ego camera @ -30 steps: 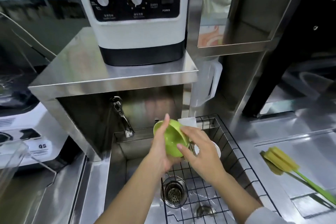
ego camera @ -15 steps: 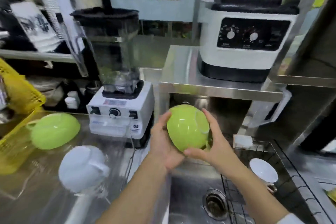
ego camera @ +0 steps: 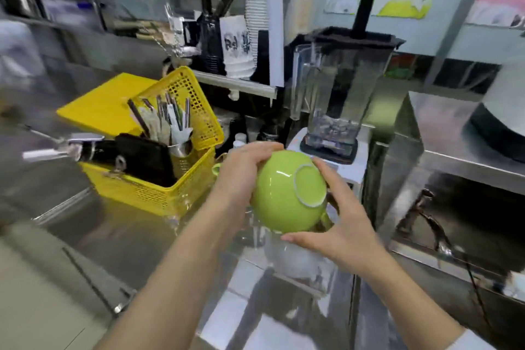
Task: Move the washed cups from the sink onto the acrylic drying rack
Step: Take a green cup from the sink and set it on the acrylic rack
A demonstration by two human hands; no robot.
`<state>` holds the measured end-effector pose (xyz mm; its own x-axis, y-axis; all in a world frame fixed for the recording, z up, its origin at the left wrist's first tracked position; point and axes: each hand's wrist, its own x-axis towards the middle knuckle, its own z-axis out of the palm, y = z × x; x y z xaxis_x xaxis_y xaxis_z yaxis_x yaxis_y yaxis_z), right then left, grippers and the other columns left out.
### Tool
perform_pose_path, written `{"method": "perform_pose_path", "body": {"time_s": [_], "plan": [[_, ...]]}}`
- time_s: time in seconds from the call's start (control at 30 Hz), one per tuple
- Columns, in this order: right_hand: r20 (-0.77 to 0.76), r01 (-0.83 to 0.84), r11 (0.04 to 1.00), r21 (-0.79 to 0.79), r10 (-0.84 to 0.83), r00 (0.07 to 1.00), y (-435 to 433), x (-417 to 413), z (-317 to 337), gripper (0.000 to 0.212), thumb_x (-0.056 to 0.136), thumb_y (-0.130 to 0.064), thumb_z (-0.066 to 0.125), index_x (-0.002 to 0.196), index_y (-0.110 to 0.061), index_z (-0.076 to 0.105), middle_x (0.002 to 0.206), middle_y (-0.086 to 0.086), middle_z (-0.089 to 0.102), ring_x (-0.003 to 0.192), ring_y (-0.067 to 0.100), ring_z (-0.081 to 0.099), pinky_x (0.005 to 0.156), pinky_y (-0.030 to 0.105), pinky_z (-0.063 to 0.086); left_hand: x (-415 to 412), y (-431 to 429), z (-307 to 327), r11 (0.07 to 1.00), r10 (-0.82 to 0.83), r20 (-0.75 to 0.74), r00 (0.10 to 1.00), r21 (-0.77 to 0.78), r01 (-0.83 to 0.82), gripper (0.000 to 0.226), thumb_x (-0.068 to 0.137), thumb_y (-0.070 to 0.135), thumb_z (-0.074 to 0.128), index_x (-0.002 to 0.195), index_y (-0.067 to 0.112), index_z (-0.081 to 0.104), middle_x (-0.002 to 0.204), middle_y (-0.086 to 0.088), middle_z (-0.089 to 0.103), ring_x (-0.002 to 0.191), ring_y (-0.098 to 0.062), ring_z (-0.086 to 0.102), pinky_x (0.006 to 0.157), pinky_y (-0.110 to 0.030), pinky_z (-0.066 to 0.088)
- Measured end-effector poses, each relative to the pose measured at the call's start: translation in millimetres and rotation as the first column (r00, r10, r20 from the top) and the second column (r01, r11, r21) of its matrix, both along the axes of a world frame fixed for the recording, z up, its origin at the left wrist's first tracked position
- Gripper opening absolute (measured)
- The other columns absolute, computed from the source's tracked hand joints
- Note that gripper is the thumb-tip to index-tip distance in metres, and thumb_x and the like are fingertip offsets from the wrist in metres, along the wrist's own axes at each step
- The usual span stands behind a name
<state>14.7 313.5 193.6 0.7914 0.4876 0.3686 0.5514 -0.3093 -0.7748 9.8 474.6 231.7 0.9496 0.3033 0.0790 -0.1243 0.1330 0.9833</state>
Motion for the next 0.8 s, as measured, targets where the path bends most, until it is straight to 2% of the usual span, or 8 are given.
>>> {"method": "perform_pose_path", "body": {"time_s": [0.07, 0.13, 0.2, 0.3, 0.47, 0.63, 0.73, 0.8], "plan": [[-0.009, -0.045, 0.998, -0.054, 0.045, 0.999, 27, 0, -2, 0.101, 0.045, -0.053, 0.080, 0.123, -0.060, 0.015, 0.132, -0.038, 0.021, 0.125, -0.019, 0.024, 0.099, -0.003, 0.020, -6, 22, -2, 0.975, 0.106, 0.014, 0.994, 0.192, -0.107, 0.020, 0.087, 0.013, 0.053, 0.083, 0.005, 0.071, 0.079, -0.005, 0.066, 0.073, -0.007, 0.059, 0.073, -0.022, 0.045], [-0.066, -0.080, 0.995, -0.052, 0.077, 0.995, 51, 2, -3, 0.104, 0.046, -0.040, 0.087, 0.125, -0.056, 0.021, 0.127, -0.039, 0.027, 0.116, -0.025, 0.030, 0.095, -0.003, 0.025, -15, 41, -6, 0.956, 0.117, -0.027, 0.993, 0.274, -0.105, 0.025, 0.090, 0.027, 0.054, 0.076, 0.011, 0.068, 0.069, 0.000, 0.062, 0.060, -0.003, 0.056, 0.061, -0.020, 0.042], [-0.173, -0.114, 0.993, -0.035, 0.107, 0.979, 71, 7, -8, 0.106, 0.044, -0.030, 0.091, 0.131, -0.044, 0.032, 0.129, -0.027, 0.042, 0.116, -0.015, 0.040, 0.100, 0.011, 0.036, -19, 60, -14, 0.949, 0.114, -0.098, 0.989, 0.306, -0.079, 0.033, 0.088, 0.040, 0.054, 0.072, 0.016, 0.070, 0.073, -0.002, 0.070, 0.069, -0.014, 0.064, 0.069, -0.028, 0.048], [-0.252, -0.131, 0.990, -0.055, 0.113, 0.961, 91, 12, -12, 0.105, 0.036, -0.040, 0.088, 0.129, -0.038, 0.041, 0.127, -0.012, 0.052, 0.113, 0.004, 0.052, 0.098, 0.025, 0.044, -19, 81, -28, 0.941, 0.138, -0.151, 0.979, 0.329, -0.081, 0.029, 0.085, 0.044, 0.056, 0.071, 0.022, 0.069, 0.083, -0.003, 0.071, 0.081, -0.022, 0.066, 0.076, -0.036, 0.048], [-0.312, -0.197, 0.971, -0.134, 0.148, 0.939, 108, 23, -12, 0.090, 0.046, -0.029, 0.090, 0.124, -0.036, 0.045, 0.116, -0.011, 0.059, 0.102, 0.007, 0.059, 0.087, 0.027, 0.051, -12, 100, -47, 0.912, 0.162, -0.186, 0.969, 0.404, -0.075, 0.026, 0.083, 0.041, 0.059, 0.088, 0.017, 0.069, 0.093, 0.000, 0.066, 0.088, -0.020, 0.062, 0.080, -0.038, 0.047], [-0.348, -0.236, 0.951, -0.198, 0.157, 0.924, 119, 32, -11, 0.084, 0.051, -0.027, 0.089, 0.122, -0.035, 0.044, 0.113, -0.016, 0.058, 0.102, 0.007, 0.060, 0.088, 0.028, 0.052, -2, 111, -59, 0.918, 0.175, -0.220, 0.960, 0.388, -0.079, 0.013, 0.077, 0.035, 0.064, 0.076, 0.022, 0.069, 0.090, -0.005, 0.069, 0.088, -0.026, 0.064, 0.086, -0.046, 0.050], [-0.385, -0.253, 0.946, -0.203, 0.160, 0.909, 122, 35, -10, 0.079, 0.056, -0.022, 0.087, 0.122, -0.032, 0.044, 0.109, -0.018, 0.058, 0.098, 0.003, 0.061, 0.080, 0.021, 0.053, 4, 115, -63, 0.919, 0.192, -0.245, 0.950, 0.384, -0.087, 0.011, 0.077, 0.031, 0.064, 0.075, 0.022, 0.068, 0.089, -0.005, 0.068, 0.087, -0.026, 0.063, 0.082, -0.042, 0.050], [-0.407, -0.259, 0.944, -0.203, 0.159, 0.899, 123, 36, -9, 0.079, 0.059, -0.019, 0.086, 0.124, -0.030, 0.043, 0.107, -0.018, 0.057, 0.096, 0.002, 0.060, 0.067, 0.013, 0.050, 6, 116, -64, 0.922, 0.190, -0.243, 0.951, 0.377, -0.088, 0.009, 0.078, 0.030, 0.064, 0.076, 0.022, 0.068, 0.087, -0.002, 0.067, 0.086, -0.025, 0.063, 0.078, -0.039, 0.049]]}}
